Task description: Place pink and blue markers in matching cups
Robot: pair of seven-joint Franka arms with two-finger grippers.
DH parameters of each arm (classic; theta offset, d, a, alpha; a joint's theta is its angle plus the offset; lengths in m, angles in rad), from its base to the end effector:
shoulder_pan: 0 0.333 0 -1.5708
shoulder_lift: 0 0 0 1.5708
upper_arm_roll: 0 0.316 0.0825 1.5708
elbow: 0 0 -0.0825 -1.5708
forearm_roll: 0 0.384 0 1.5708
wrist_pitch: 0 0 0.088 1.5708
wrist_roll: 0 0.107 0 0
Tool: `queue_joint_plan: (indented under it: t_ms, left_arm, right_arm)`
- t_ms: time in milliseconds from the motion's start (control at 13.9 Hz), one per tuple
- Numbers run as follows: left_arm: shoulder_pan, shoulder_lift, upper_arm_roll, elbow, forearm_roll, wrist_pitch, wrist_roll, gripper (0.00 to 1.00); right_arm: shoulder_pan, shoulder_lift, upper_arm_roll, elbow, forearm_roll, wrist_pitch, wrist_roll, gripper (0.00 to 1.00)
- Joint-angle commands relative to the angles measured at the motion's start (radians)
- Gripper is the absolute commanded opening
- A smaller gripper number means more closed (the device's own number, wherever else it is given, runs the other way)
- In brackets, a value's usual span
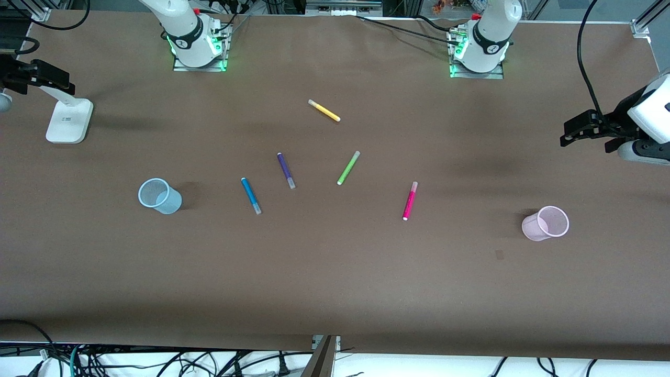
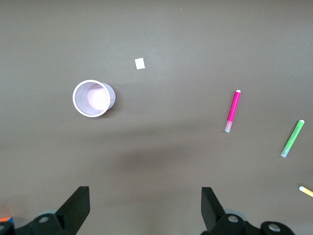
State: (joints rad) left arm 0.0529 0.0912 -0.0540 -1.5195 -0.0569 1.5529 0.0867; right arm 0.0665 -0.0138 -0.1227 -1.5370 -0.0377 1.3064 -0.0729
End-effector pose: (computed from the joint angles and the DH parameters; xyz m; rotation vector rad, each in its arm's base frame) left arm 0.5796 -0.0054 0.5957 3.0733 -0.1339 -0.0846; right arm 0.5196 -0.0345 0.6274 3.1014 0.0171 -0.3406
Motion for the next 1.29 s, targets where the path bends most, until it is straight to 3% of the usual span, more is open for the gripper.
queue_joint_plan:
  t_ms: [0, 719, 1079, 1223]
  left_arm:
    - [0.007, -0.028, -0.007, -0.03, 0.009, 0.007, 0.019, 1.0]
    - [0.004, -0.027, -0.009, -0.03, 0.009, 0.009, 0.019, 1.0]
    - [-0.01, 0.024, -0.024, -0.027, -0.023, 0.051, 0.013, 1.0]
    - [-0.015, 0.076, -0.078, -0.028, -0.049, 0.1, 0.007, 1.0]
  right_arm:
    - [-0.01, 0.011, 0.002, 0.028, -0.002, -0.018, -0.014, 1.0]
    - [-0.016, 0.029, 0.003, 0.028, 0.002, -0.004, -0.015, 1.0]
    - [-0.007, 0.124, 0.008, 0.028, 0.022, 0.007, -0.014, 1.0]
    - [-0.001, 0.175, 0.015, 0.028, 0.042, 0.008, -0.019, 1.0]
